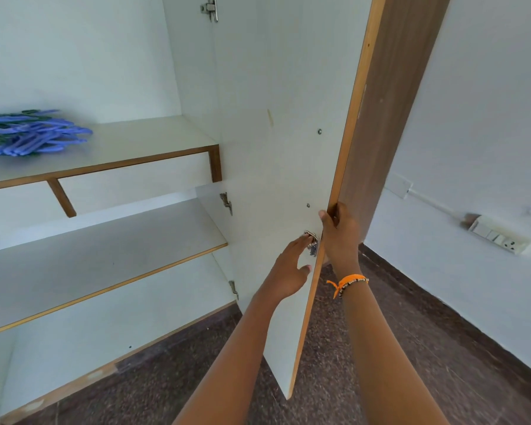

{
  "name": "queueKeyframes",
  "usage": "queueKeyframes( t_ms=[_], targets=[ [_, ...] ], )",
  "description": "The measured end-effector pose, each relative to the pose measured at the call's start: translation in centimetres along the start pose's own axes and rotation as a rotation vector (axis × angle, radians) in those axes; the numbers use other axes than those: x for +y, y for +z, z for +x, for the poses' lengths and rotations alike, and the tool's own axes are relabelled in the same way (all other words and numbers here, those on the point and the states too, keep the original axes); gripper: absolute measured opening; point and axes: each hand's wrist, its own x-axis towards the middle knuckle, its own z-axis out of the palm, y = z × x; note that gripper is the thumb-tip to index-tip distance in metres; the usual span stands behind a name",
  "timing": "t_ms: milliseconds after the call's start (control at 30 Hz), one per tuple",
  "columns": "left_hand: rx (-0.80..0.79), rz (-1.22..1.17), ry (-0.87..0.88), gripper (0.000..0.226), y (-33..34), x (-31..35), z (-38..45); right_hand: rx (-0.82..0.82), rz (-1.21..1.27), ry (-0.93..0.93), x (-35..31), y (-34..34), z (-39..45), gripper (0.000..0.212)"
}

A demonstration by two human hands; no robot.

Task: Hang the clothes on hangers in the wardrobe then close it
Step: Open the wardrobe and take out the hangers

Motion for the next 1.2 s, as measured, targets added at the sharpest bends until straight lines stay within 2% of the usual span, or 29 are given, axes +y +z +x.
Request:
queueKeyframes(
  t_ms=[100,167,233,300,467,767,867,1000,1200],
  targets=[
    [0.039,-0.097,-0.030,0.044,-0.8,0.4,0.1,0.142,0.096,0.019,0.5,0.0,-1.3,0.022],
    [0.069,-0.158,-0.052,0.036,-1.7,0.4,0.1,0.312,0.066,-0.056,0.1,0.2,-2.4,0.019],
    [0.117,-0.209,-0.050,0.032,-2.9,0.3,-0.2,0.344,0.054,-0.168,-0.6,0.9,-3.4,0.015],
    [0.187,-0.251,-0.038,0.029,-4.6,0.2,-0.7,0.206,0.124,-0.219,-1.5,2.2,-4.1,0.017],
    [0.397,-0.271,-0.047,0.025,-10.0,-2.3,-2.8,-0.147,0.229,-0.188,-4.1,8.8,-5.6,0.013],
    [0.689,-0.280,-0.203,0.021,-24.0,-12.6,-8.7,-0.523,0.287,-0.247,-11.0,25.8,-10.3,0.010],
    [0.764,-0.237,-0.262,0.021,-29.6,-16.1,-11.0,-0.599,0.281,-0.308,-14.0,31.6,-12.1,0.009],
    [0.818,-0.178,-0.327,0.021,-36.1,-20.1,-13.4,-0.624,0.334,-0.340,-18.0,38.2,-13.7,0.013],
    [0.867,-0.238,-0.394,0.021,-43.6,-25.4,-14.4,-0.667,0.368,-0.382,-22.6,47.2,-13.1,0.015]
  ],
)
